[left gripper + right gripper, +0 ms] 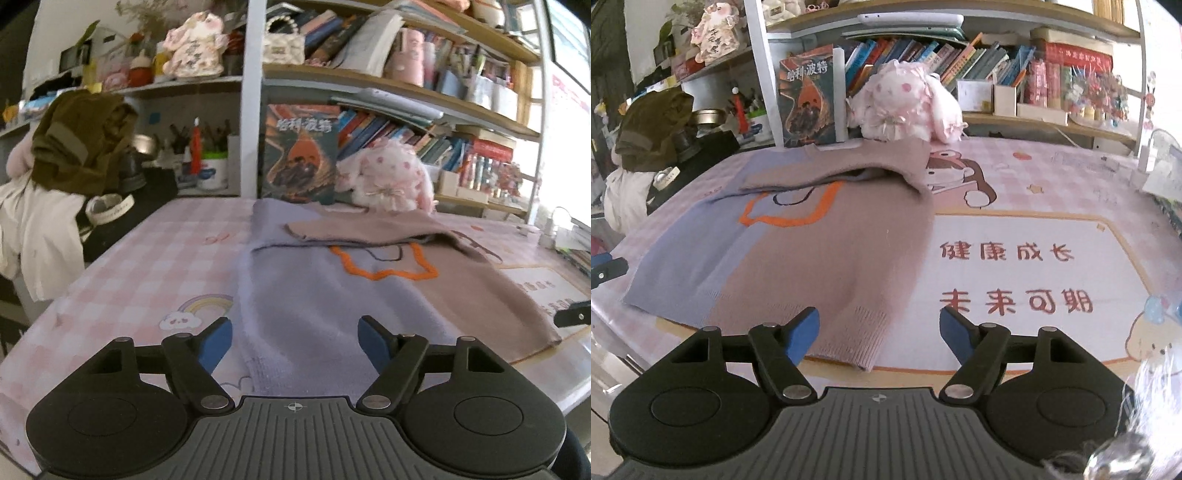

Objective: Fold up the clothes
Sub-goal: 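Grasp the sweater hem with the left gripper while the right gripper grasps the beige hem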

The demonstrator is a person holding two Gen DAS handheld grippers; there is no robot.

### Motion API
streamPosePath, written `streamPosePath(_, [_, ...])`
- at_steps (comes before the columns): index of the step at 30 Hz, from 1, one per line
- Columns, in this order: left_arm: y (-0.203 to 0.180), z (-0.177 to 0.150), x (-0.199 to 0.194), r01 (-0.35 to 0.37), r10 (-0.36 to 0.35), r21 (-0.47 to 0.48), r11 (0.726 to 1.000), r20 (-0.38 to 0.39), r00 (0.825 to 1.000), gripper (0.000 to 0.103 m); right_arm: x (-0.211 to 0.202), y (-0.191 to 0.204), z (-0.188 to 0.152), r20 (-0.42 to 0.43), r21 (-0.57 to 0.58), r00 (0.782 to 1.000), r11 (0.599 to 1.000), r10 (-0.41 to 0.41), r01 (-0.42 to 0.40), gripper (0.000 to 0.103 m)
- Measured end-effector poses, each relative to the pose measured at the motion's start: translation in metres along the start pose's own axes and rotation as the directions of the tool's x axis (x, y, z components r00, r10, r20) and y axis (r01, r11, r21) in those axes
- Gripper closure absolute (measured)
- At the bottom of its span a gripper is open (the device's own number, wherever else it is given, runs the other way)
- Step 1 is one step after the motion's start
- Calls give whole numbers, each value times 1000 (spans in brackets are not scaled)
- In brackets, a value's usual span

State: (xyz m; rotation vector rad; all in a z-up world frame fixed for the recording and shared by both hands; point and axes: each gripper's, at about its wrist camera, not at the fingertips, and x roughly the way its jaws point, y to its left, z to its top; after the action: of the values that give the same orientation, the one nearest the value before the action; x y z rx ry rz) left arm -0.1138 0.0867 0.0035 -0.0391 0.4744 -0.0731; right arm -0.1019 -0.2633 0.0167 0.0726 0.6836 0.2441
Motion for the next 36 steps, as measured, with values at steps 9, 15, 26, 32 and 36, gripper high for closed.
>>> streamPosePath(9, [16, -10, 18, -14, 10, -67, 998, -68, 998, 36, 13, -2, -4, -28, 34, 1000, 999, 7, -6, 44])
streamPosePath(15, [26, -16, 28, 30, -45, -164, 986, -91, 995, 37, 20, -4, -6, -21, 77, 1000, 997, -8, 9, 61])
streamPosePath(26, [27, -6, 25, 110, -114, -241, 964, -3, 993, 94, 22, 2, 2, 22, 105, 1000, 994, 12, -15, 97])
streamPosePath(32, [18, 1, 35, 102, -116, -198, 975, -58, 992, 86, 17, 2, 11, 60, 148, 994, 984, 90, -98, 95])
streamPosePath(36, [30, -3, 36, 152, -179, -295, 943, -66, 982, 59, 24, -5, 6, 28, 217, 992, 968, 121, -124, 82])
